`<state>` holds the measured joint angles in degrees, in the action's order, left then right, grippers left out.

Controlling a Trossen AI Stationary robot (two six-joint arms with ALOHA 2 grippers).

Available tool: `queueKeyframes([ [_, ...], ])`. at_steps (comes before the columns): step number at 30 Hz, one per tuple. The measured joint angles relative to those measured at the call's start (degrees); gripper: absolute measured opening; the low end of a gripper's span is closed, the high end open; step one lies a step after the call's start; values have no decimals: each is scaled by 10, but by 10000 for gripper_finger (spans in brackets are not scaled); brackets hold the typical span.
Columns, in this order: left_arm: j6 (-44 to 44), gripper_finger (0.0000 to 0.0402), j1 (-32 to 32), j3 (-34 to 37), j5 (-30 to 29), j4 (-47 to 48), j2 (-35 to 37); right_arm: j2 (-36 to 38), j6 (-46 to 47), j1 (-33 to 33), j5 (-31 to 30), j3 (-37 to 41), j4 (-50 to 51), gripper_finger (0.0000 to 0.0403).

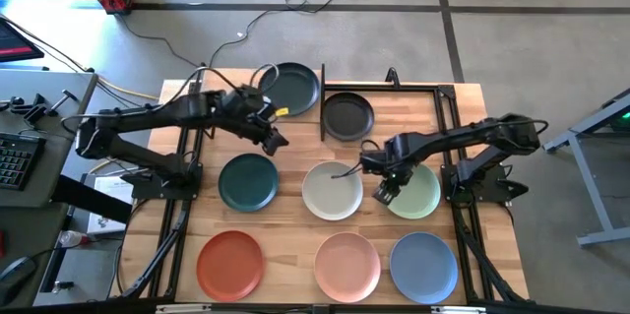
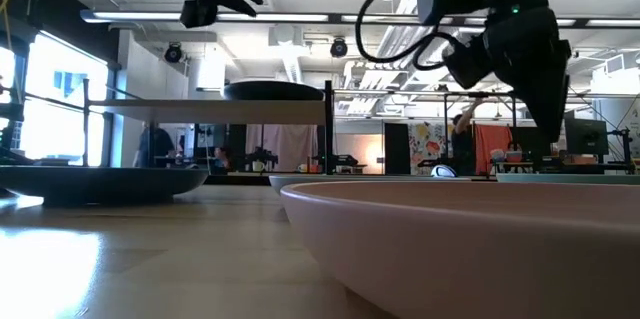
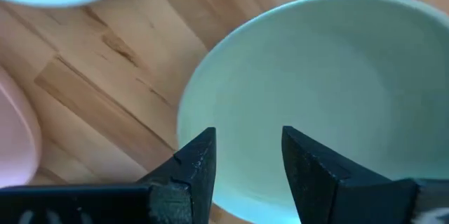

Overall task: Place and stack plates onto a shelf
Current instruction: Stack the green plate on top of the dark blue plate on the shelf

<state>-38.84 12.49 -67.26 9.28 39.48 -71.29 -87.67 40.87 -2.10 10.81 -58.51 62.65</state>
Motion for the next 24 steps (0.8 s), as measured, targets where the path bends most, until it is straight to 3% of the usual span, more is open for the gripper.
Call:
queueKeyframes([
  [9, -14, 71, 0, 0, 11, -4, -53, 0, 77, -55, -29, 21, -100, 140],
  [17, -14, 71, -2, 0, 26, -13, -68, -5, 108, -84, -94, 22, -104, 140],
  [24, -10, 71, -2, 0, 27, -32, -68, -45, 104, -86, -84, 22, -111, 140],
])
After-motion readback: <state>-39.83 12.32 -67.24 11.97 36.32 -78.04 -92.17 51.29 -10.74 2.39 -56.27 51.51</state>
